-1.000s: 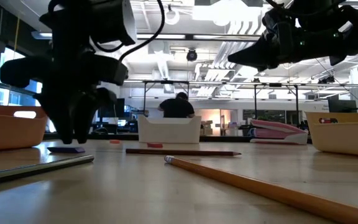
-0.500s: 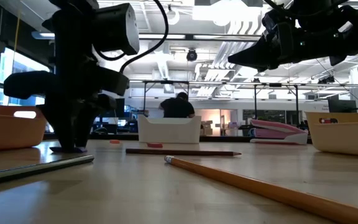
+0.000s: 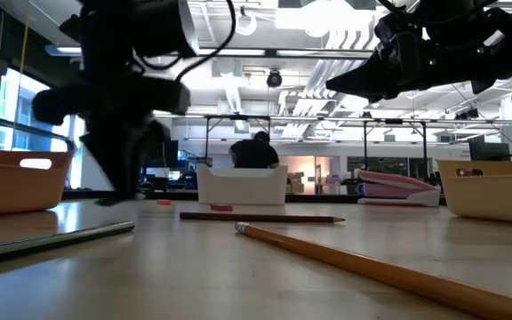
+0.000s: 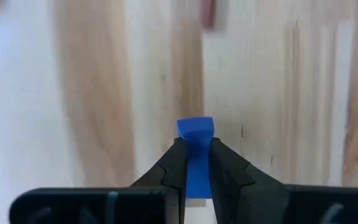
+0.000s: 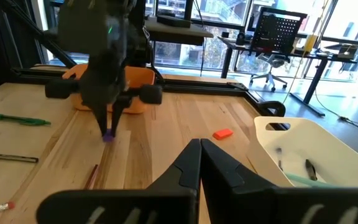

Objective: Sort crayons/erasers/pens/pencils in bins
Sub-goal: Put the blue eraser into the yellow bin

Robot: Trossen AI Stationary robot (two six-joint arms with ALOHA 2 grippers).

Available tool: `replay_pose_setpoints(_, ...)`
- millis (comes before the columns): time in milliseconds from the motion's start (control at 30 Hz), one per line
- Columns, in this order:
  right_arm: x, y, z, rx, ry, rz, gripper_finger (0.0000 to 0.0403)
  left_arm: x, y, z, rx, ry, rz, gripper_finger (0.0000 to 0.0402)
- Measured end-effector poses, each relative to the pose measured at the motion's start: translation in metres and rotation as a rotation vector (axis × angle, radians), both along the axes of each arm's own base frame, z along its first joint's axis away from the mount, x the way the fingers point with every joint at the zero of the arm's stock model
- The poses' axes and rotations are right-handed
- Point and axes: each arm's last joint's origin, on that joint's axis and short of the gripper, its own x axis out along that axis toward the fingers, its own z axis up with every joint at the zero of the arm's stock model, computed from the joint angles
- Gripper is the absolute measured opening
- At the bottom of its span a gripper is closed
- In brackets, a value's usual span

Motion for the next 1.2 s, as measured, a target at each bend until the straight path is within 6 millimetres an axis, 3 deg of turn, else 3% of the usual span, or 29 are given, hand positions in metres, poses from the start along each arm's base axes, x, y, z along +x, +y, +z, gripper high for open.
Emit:
replay_pose_setpoints(267,0.0,0.0,-0.001,0.009,0.007,-0.001,0.0,-0.006,0.012,0.008,-0.084,-0.2,0.077,0.003)
replay_pose_setpoints(467,0.001,0.0,-0.004,0.021,0.033,-0.003,0.0,-0.009,0.029,0.007,-0.151,-0.506,0.155,0.0029)
replay_pose_setpoints(667,0.006,-0.001,-0.01,0.139,0.021,-0.027,0.0,-0.009,0.049,0.009,-0.201,-0.839,0.189,0.0029)
replay_pose_setpoints(800,0.011,-0.002,-0.016,0.274,-0.002,-0.05,0.0008,-0.006,0.062,0.016,-0.201,-0.969,0.21,0.0029)
replay_pose_setpoints(1000,0.026,0.008,-0.039,0.443,0.011,-0.031,0.0063,-0.005,0.071,0.024,-0.178,-1.059,0.22,0.0029)
replay_pose_setpoints(1200,0.049,0.012,-0.056,0.502,0.07,-0.027,0.0136,-0.006,0.073,0.022,-0.173,-1.042,0.224,0.002)
